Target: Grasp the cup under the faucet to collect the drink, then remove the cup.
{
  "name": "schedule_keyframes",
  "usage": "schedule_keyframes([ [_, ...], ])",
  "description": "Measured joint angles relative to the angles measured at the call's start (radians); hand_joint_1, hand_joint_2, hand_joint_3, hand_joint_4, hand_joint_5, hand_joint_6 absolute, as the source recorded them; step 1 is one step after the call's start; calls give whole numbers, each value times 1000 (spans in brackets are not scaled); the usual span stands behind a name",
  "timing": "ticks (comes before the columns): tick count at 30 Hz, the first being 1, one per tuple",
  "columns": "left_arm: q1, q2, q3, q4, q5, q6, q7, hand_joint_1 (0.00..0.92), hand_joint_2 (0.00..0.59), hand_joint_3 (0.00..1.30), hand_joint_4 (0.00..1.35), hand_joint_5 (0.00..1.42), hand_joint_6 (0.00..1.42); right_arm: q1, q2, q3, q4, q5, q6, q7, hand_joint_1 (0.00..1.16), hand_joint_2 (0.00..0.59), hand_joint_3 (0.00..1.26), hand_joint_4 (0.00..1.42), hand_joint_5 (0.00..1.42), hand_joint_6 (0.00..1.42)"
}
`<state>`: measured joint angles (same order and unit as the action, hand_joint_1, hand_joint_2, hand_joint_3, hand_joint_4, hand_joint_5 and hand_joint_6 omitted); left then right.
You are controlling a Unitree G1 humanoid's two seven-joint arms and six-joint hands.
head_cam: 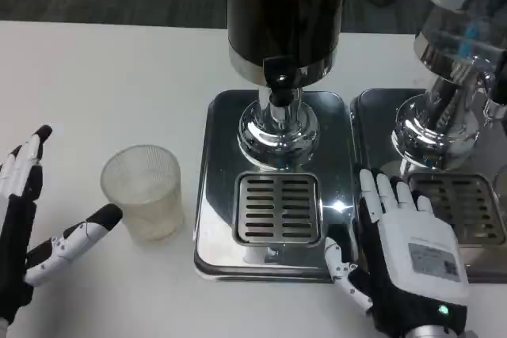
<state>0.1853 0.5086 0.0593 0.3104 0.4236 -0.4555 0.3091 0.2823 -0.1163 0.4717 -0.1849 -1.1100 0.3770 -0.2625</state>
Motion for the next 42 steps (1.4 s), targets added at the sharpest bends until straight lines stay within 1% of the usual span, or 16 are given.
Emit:
schedule_keyframes([
  [1,-24,-3,-3,64,-22,-39,-6,0,0,0,0,0,0,0,3,1,3,0,3,-1,156,483,0,0,0,0],
  [2,-30,-4,-4,81,-23,-53,-7,0,0,0,0,0,0,1,5,1,4,0,4,-2,156,483,0,0,0,0],
  [5,-56,-4,-8,152,-24,-134,-7,0,0,0,0,0,0,1,8,2,4,0,11,-5,157,483,1,0,0,0],
  [8,-76,-11,-18,215,-24,-174,-6,0,0,0,0,0,0,1,8,2,4,0,12,-6,157,482,2,0,0,0],
  [11,-90,-17,-41,276,-21,-206,-6,0,0,0,0,0,0,0,8,2,4,0,12,-6,158,481,3,0,0,0],
  [16,-147,-17,-65,351,-16,-214,-2,0,0,0,0,0,0,-4,9,2,12,1,18,-5,158,479,10,0,0,0],
  [19,-173,-24,-80,392,-12,-213,3,0,0,0,0,0,0,-5,9,2,14,1,21,-5,158,478,12,0,0,0],
  [22,-198,-29,-92,408,-6,-213,6,0,0,0,0,0,0,-9,10,2,15,1,22,-5,156,468,23,0,0,0],
  [24,-211,-29,-110,416,9,-213,8,2,0,0,0,0,0,-10,11,3,16,1,22,-5,155,468,23,0,0,0],
  [29,-247,-31,-127,449,18,-212,8,58,0,0,0,0,0,-14,15,3,16,1,25,-3,154,467,29,0,0,0],
  [31,-272,-31,-149,466,21,-207,7,79,0,0,0,0,0,-18,21,3,17,3,29,-1,152,468,31,0,0,0],
  [32,-274,-31,-151,468,21,-207,7,94,0,0,0,0,0,-18,21,3,17,3,30,-1,150,469,32,0,0,0],
  [42,-319,-34,-163,530,20,-197,7,116,0,0,0,14,0,-26,26,3,21,6,32,2,137,472,37,0,0,0],
])
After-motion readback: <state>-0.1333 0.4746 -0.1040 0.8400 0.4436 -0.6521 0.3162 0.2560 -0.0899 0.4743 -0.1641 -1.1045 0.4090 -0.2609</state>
